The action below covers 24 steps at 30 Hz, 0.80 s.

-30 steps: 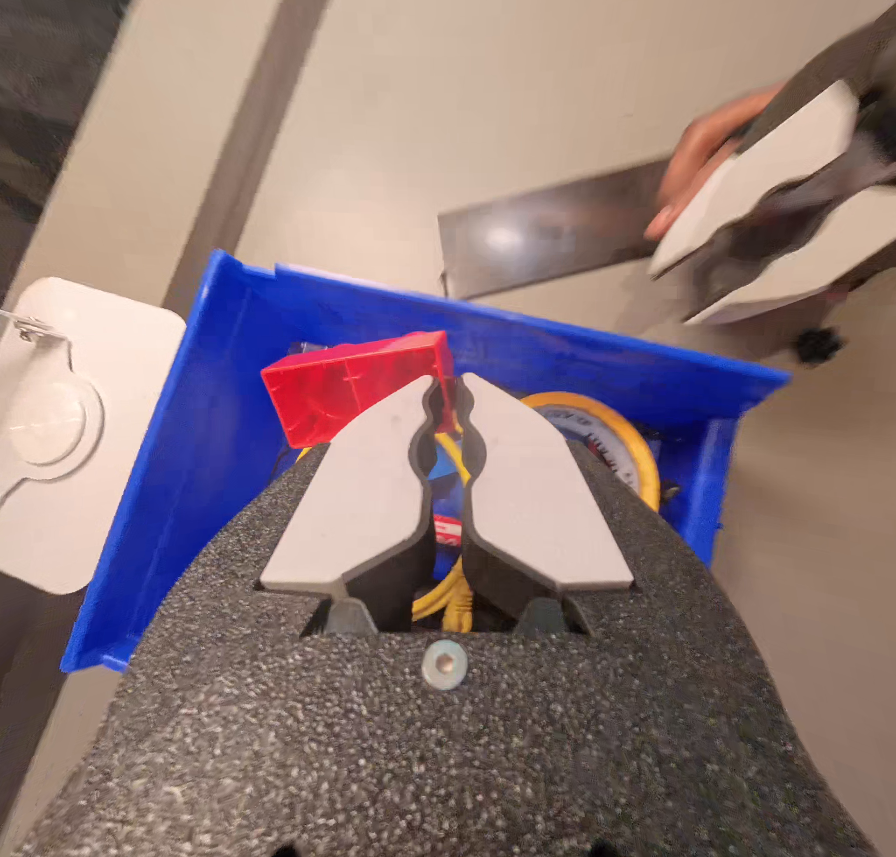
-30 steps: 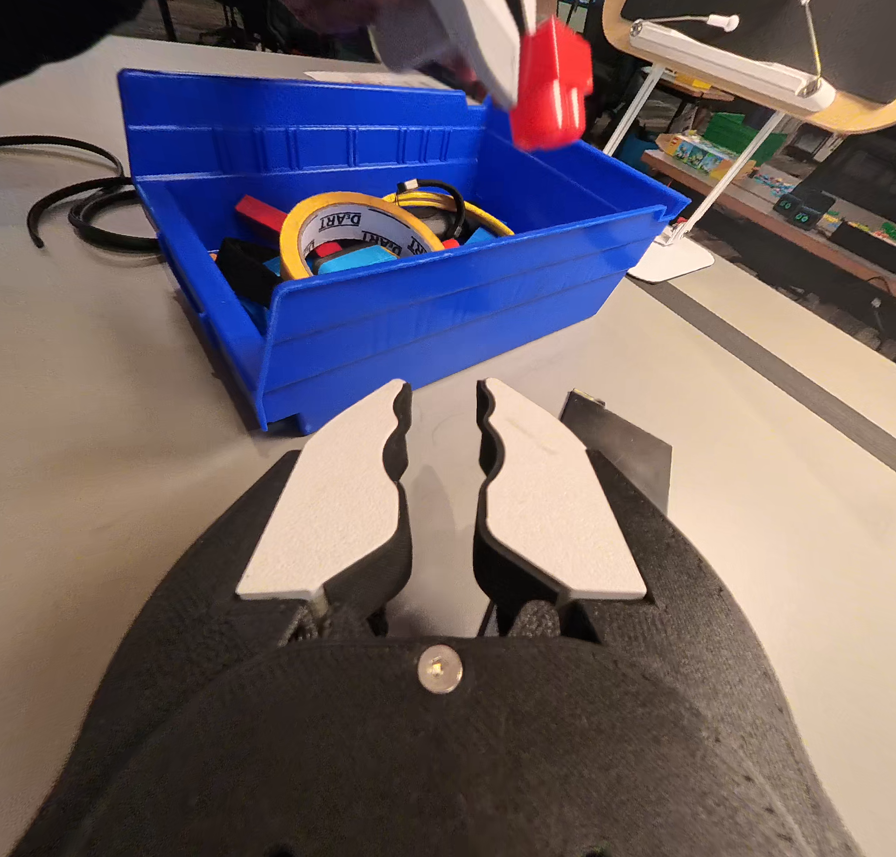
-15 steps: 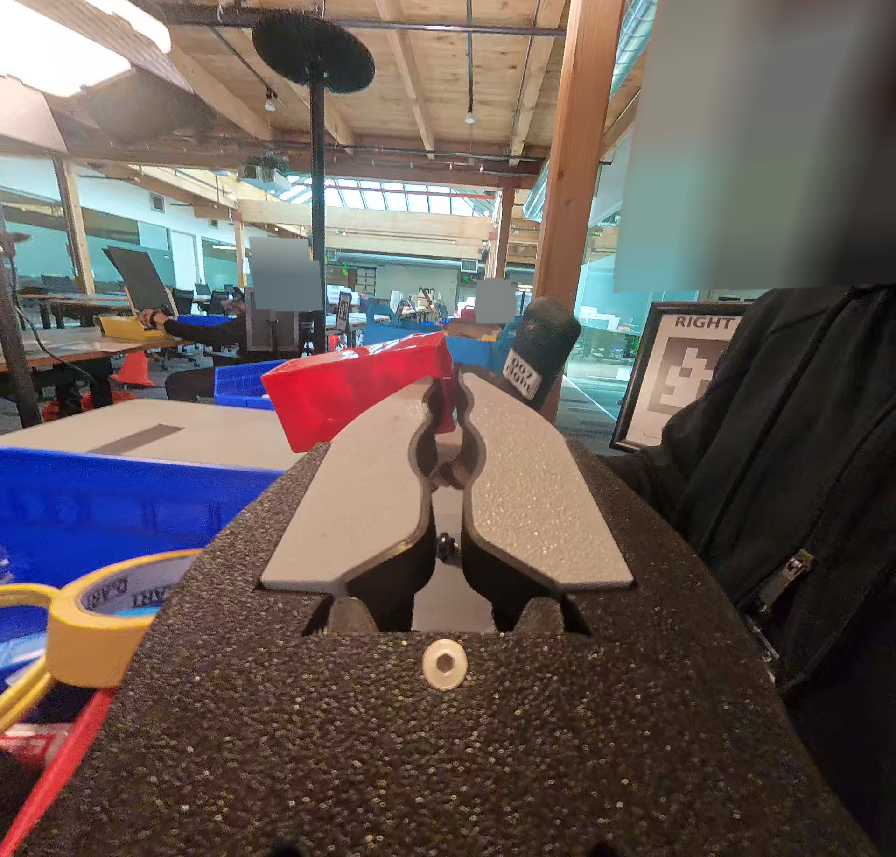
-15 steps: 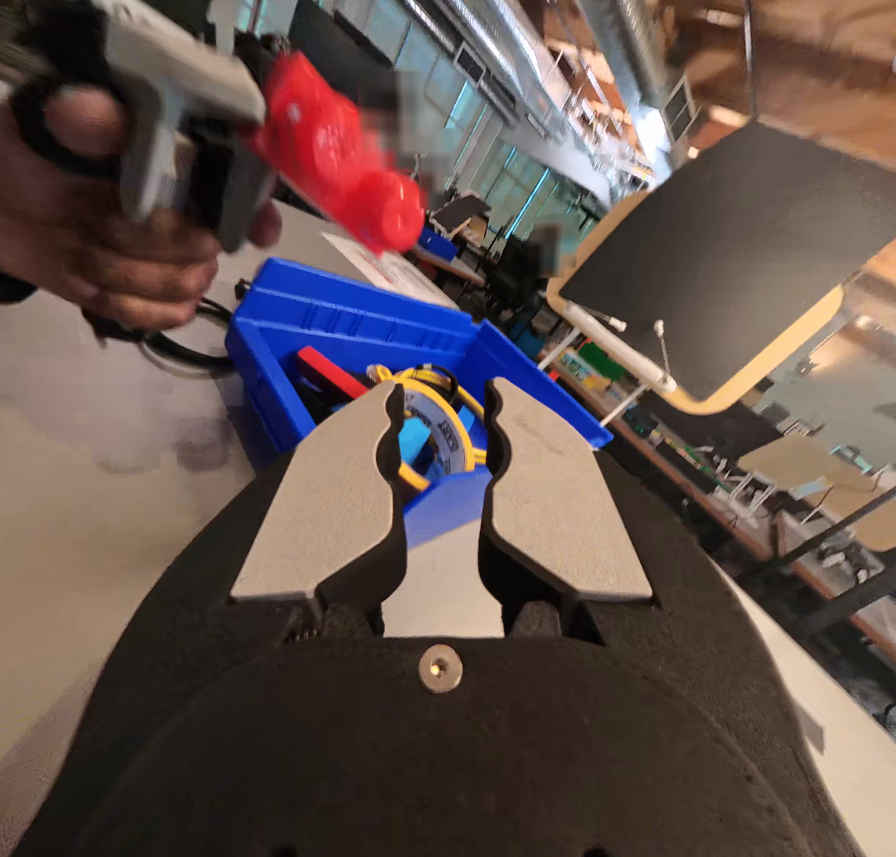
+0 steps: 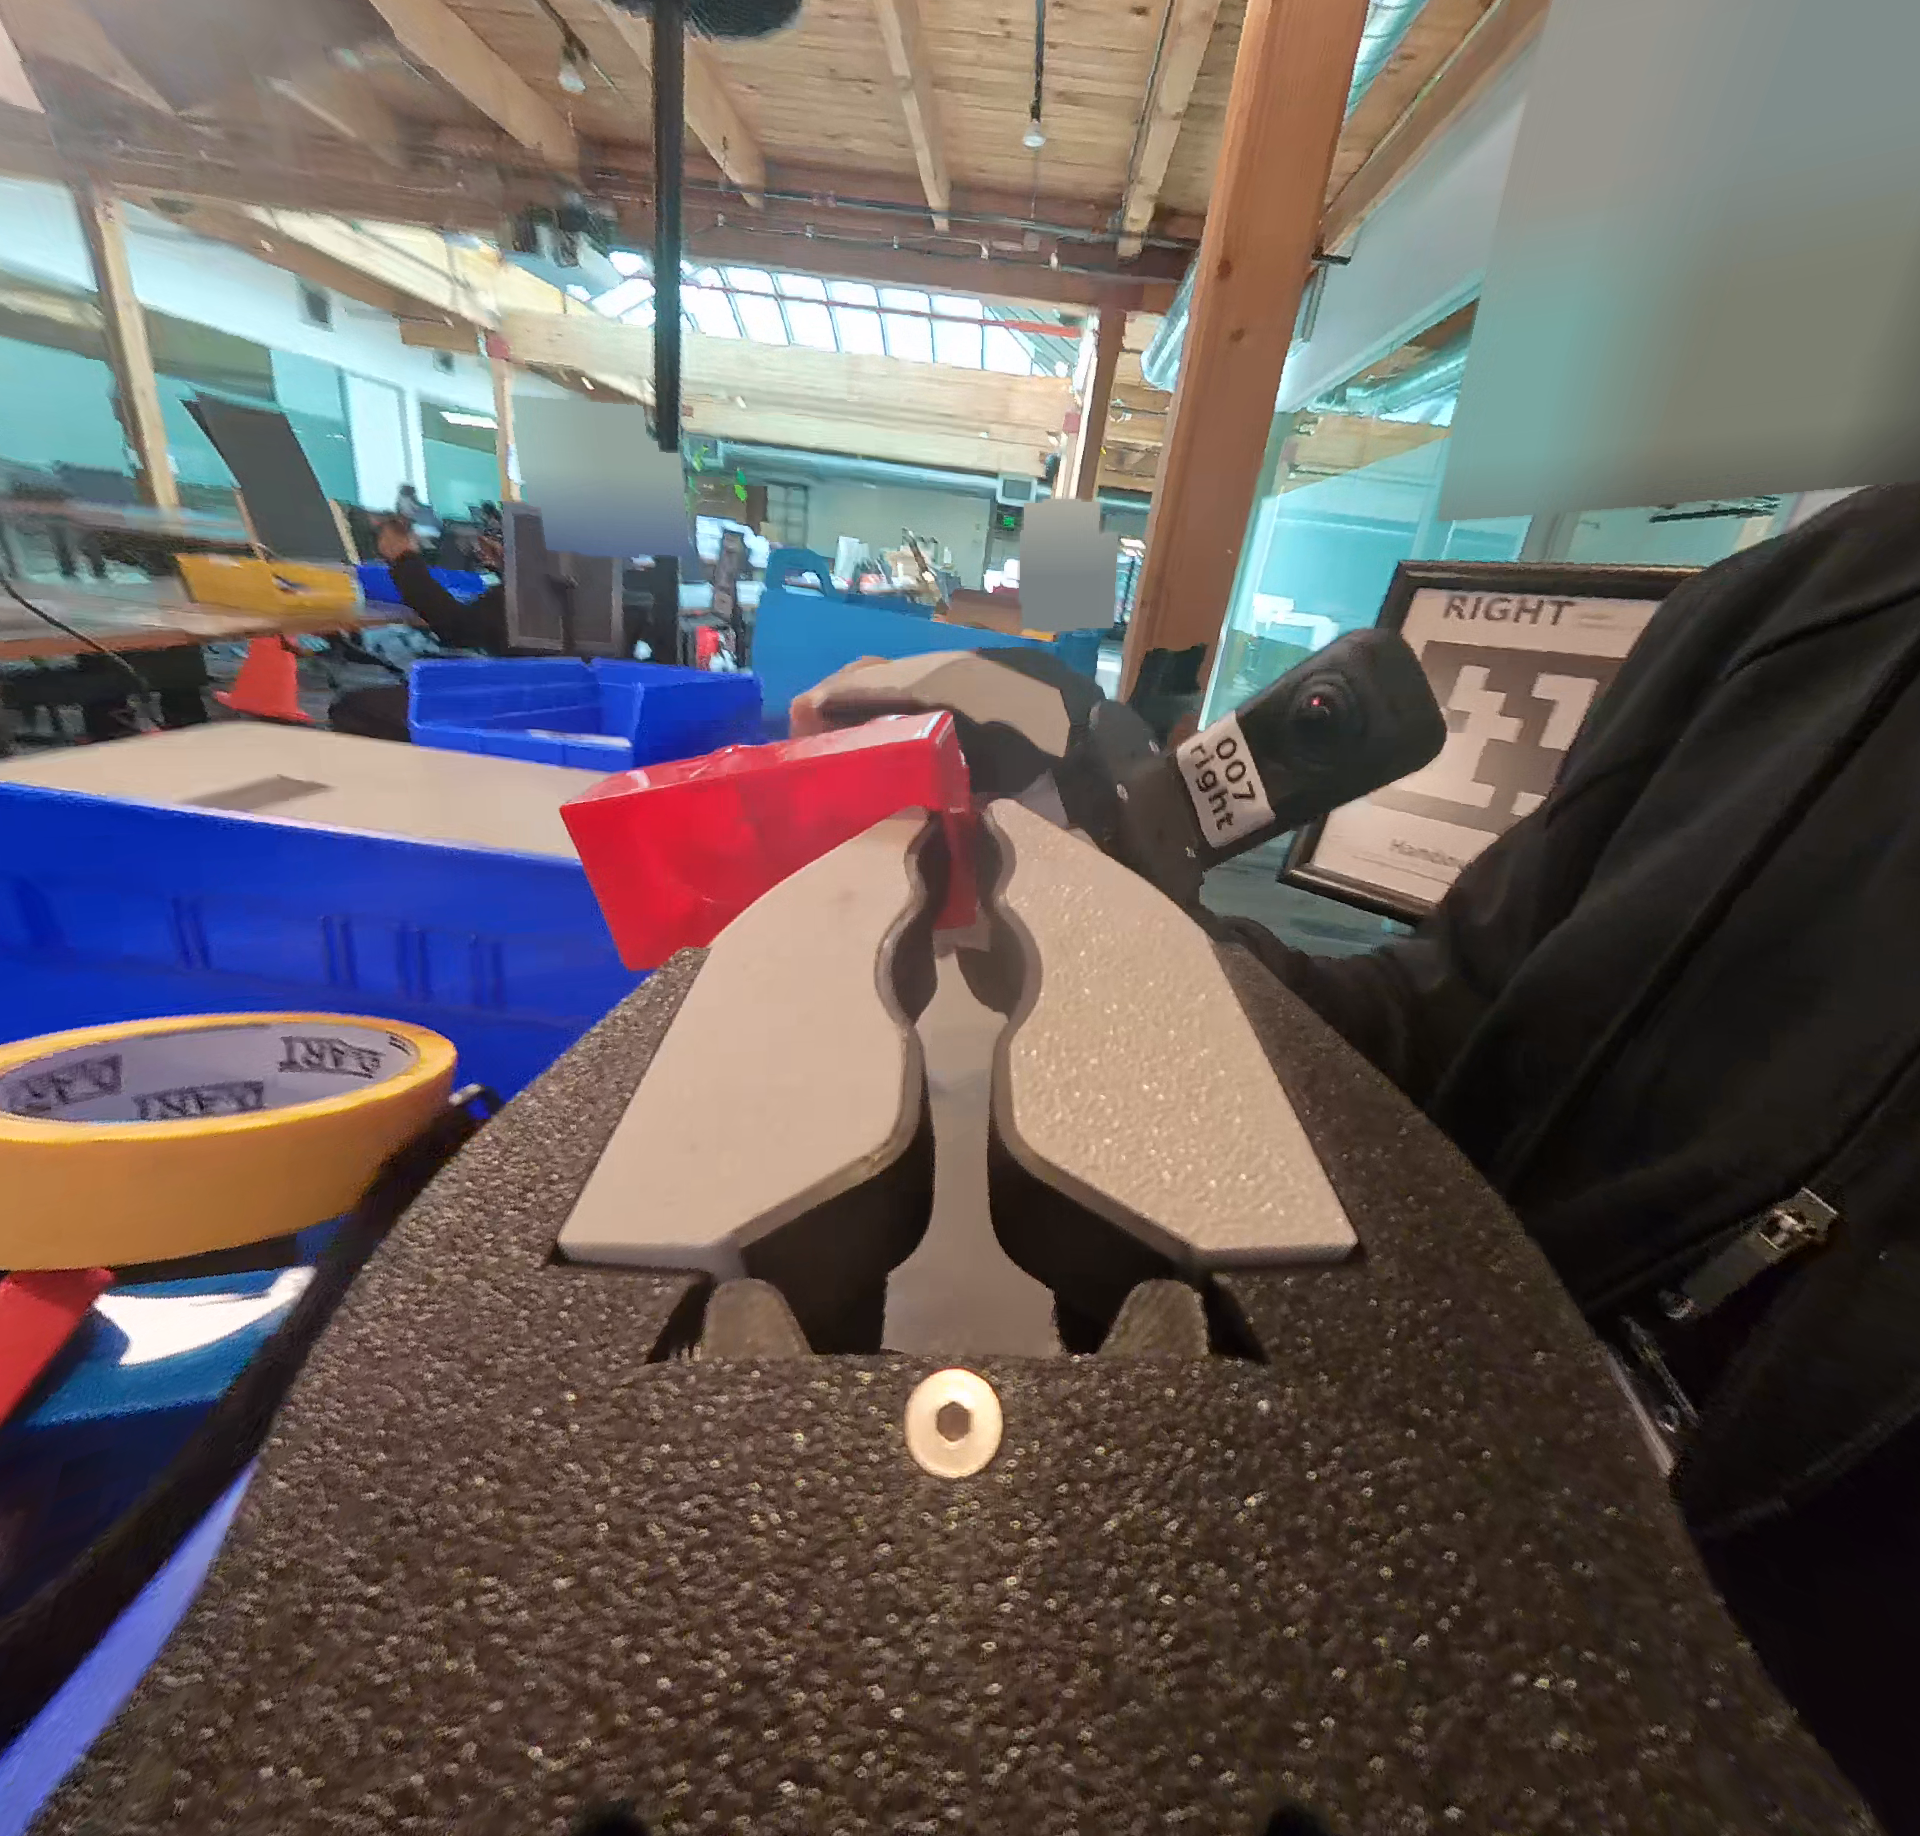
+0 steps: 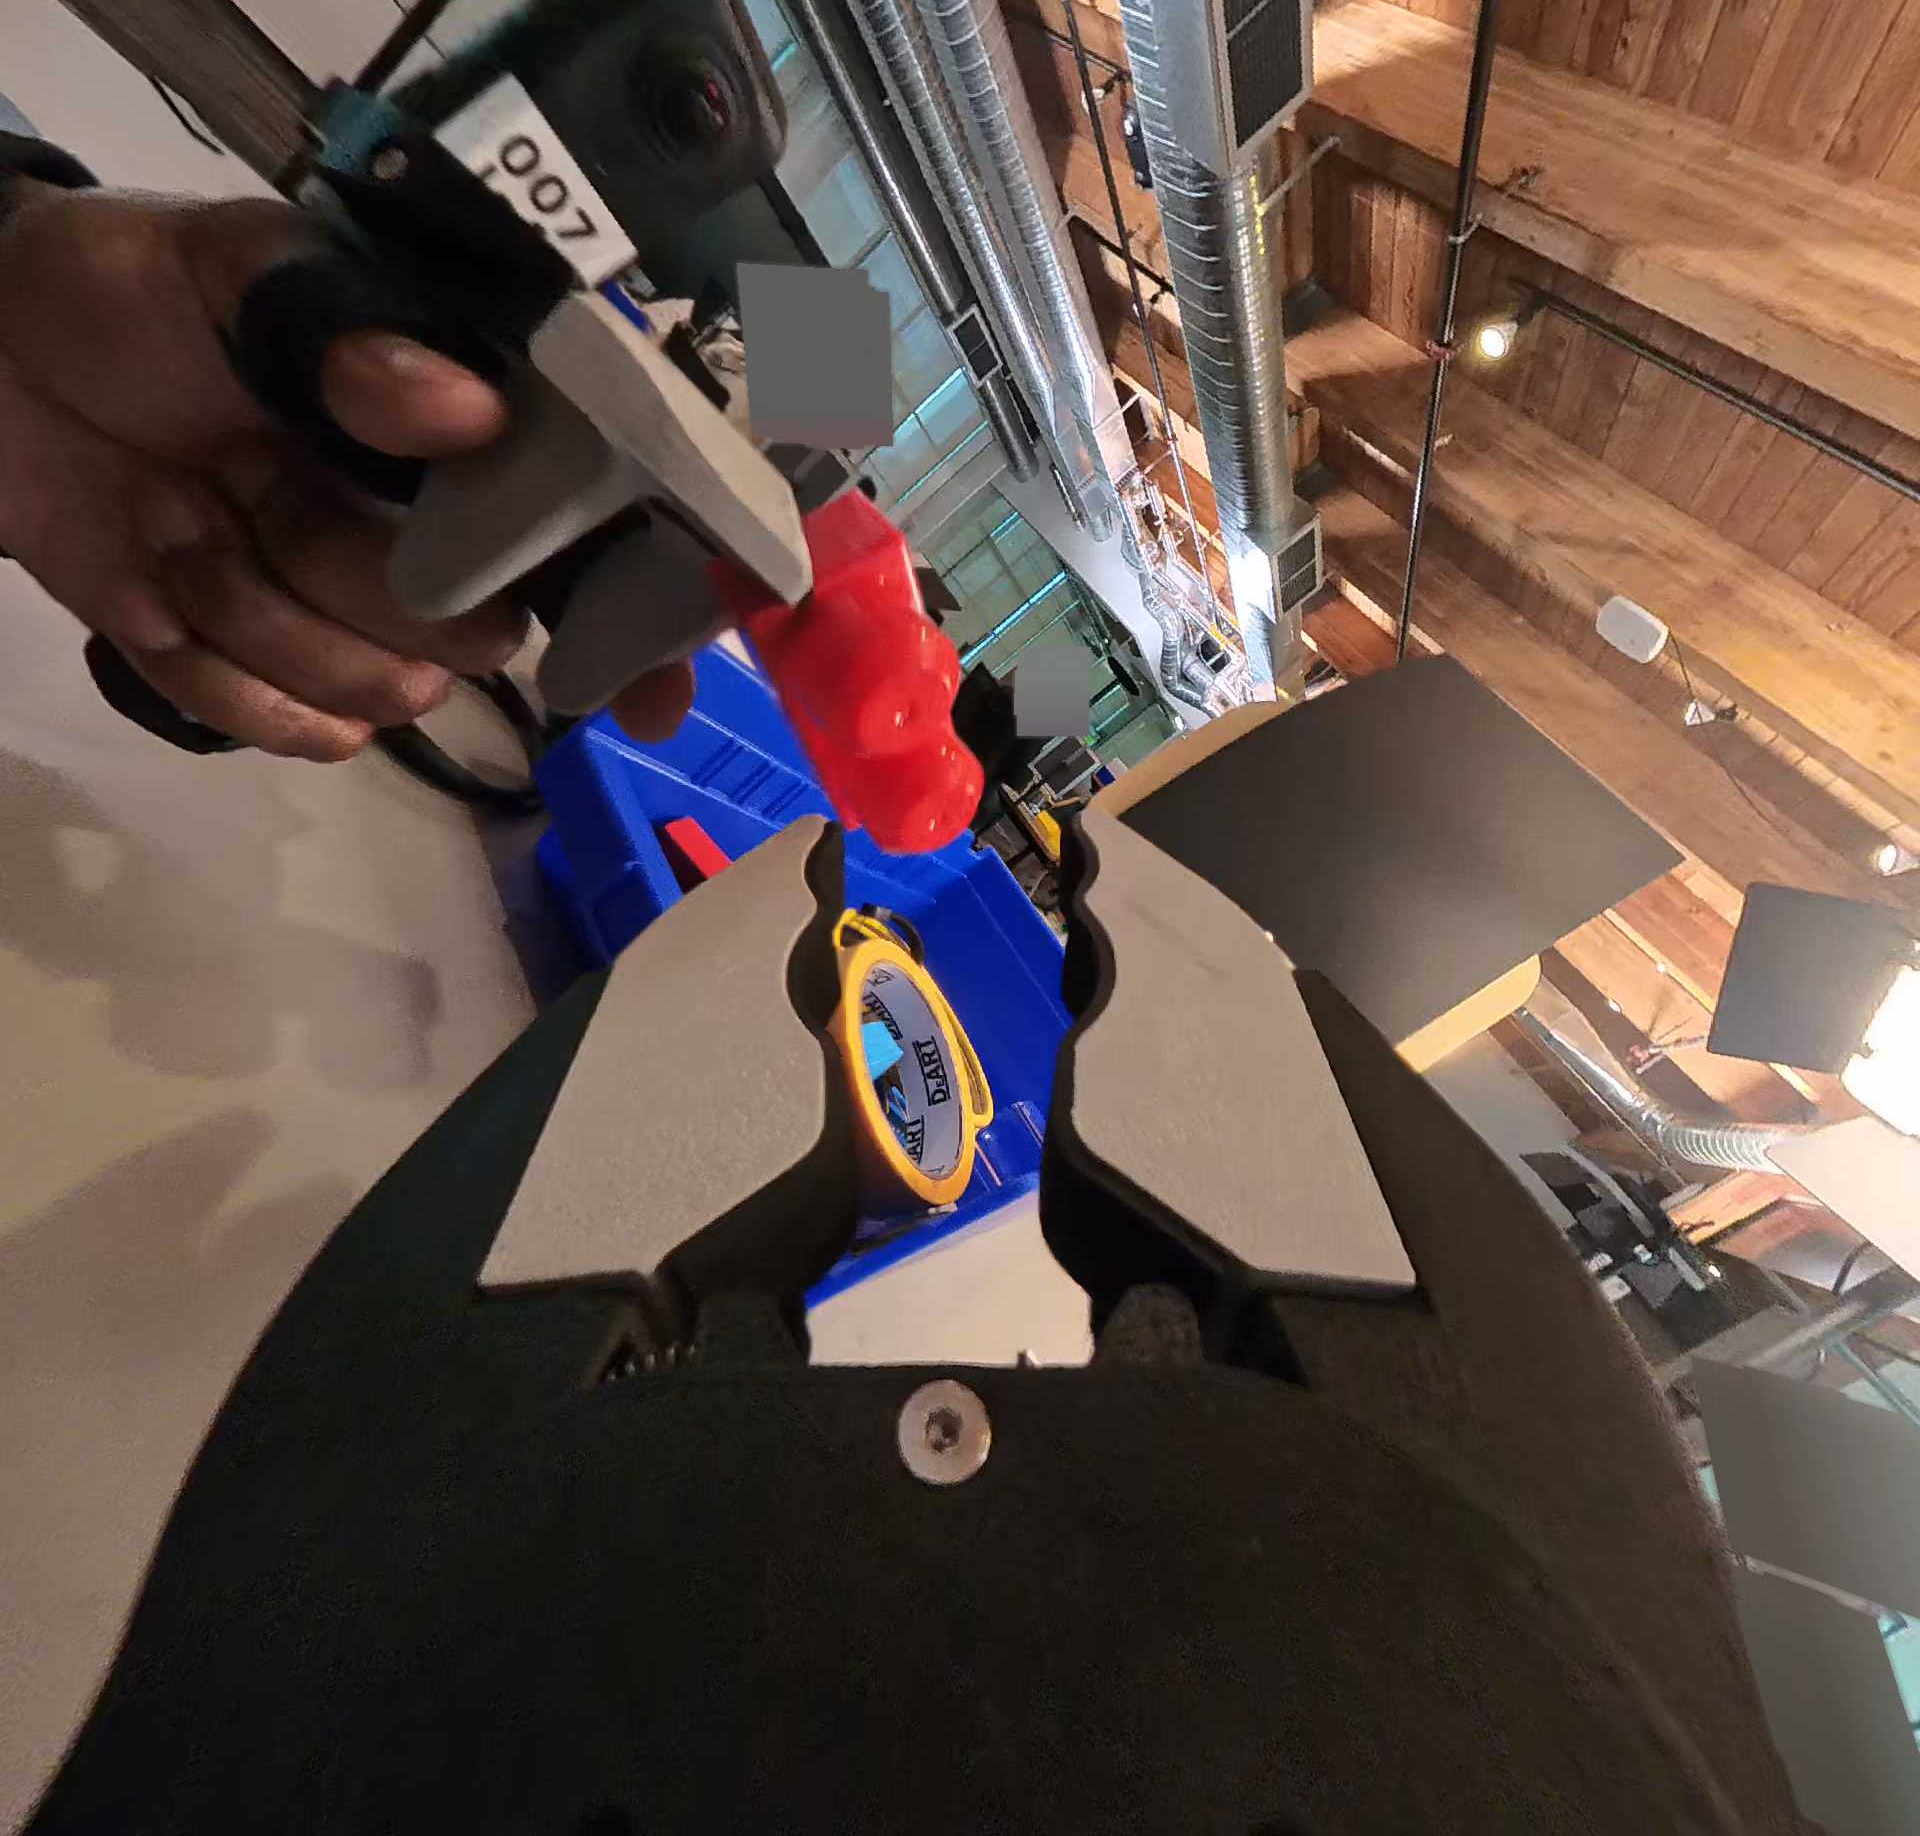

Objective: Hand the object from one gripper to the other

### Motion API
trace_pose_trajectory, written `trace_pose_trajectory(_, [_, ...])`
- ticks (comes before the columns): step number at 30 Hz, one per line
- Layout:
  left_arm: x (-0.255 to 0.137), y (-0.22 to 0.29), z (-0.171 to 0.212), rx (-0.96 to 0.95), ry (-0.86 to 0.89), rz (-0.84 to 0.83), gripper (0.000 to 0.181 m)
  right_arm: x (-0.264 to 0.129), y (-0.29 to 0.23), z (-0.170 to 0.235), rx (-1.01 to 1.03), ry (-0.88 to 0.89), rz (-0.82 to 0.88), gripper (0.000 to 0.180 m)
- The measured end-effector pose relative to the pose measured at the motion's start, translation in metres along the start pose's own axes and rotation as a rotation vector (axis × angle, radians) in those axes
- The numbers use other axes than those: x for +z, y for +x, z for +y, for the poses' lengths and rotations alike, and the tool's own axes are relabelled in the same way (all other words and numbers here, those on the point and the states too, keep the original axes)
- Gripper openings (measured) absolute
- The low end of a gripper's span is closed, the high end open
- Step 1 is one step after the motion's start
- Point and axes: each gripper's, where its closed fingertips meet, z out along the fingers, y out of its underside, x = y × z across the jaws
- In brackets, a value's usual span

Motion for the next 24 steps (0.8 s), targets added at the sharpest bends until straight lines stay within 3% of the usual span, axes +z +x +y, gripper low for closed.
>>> trace_pose_trajectory(11, [0.007,0.017,0.024,0.03,-0.135,0.077,0.005,0.004,-0.016,-0.002,-0.138,-0.016,-0.015,0.044])
trace_pose_trajectory(18, [0.002,0.025,0.019,-0.117,-0.091,0.173,0.005,0.002,-0.024,-0.01,-0.132,0.024,-0.048,0.042])
trace_pose_trajectory(24, [0.001,0.025,0.016,-0.132,-0.07,0.177,0.004,0.003,-0.032,-0.016,-0.134,0.043,-0.074,0.043])
